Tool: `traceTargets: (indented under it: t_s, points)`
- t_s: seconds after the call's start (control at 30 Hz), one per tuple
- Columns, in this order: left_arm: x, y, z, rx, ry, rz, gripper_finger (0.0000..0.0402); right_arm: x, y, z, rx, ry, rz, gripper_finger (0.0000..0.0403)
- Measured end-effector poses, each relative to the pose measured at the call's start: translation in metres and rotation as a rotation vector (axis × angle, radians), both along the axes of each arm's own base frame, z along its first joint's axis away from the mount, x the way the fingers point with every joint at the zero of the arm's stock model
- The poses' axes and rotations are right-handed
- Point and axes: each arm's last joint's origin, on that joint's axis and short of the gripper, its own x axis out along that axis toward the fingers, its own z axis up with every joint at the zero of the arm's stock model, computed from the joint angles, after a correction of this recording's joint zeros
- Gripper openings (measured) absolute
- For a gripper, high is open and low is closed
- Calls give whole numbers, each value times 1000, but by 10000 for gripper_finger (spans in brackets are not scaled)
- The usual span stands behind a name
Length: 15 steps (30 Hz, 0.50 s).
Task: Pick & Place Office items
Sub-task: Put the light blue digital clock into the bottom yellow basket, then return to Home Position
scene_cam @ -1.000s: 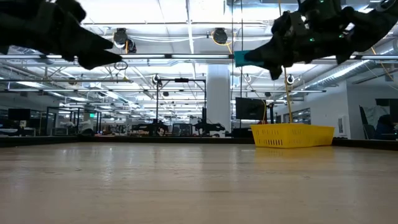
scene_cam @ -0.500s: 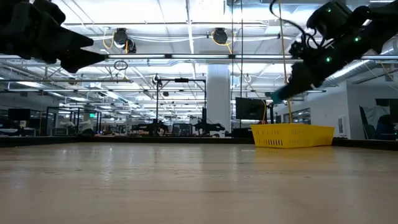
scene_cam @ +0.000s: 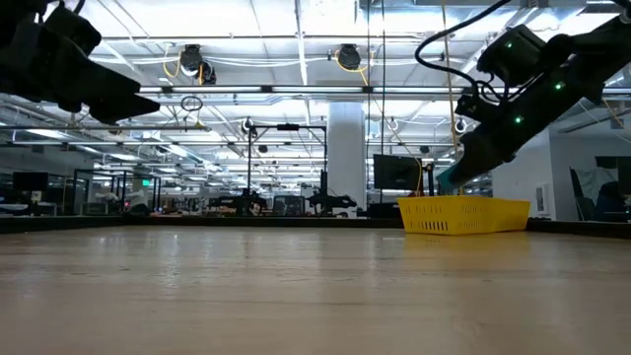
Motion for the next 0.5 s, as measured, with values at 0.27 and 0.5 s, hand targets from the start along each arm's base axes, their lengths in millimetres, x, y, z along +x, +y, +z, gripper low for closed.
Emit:
traceTargets:
  t_s: [0.27,0.5]
  points:
    - [0,0,-1,-3,7,-1,334,0,-1,0,-2,-6,-5,121]
    - [0,0,0,-3,-1,-1,326,3,-2,5,-24,-68,-6,133]
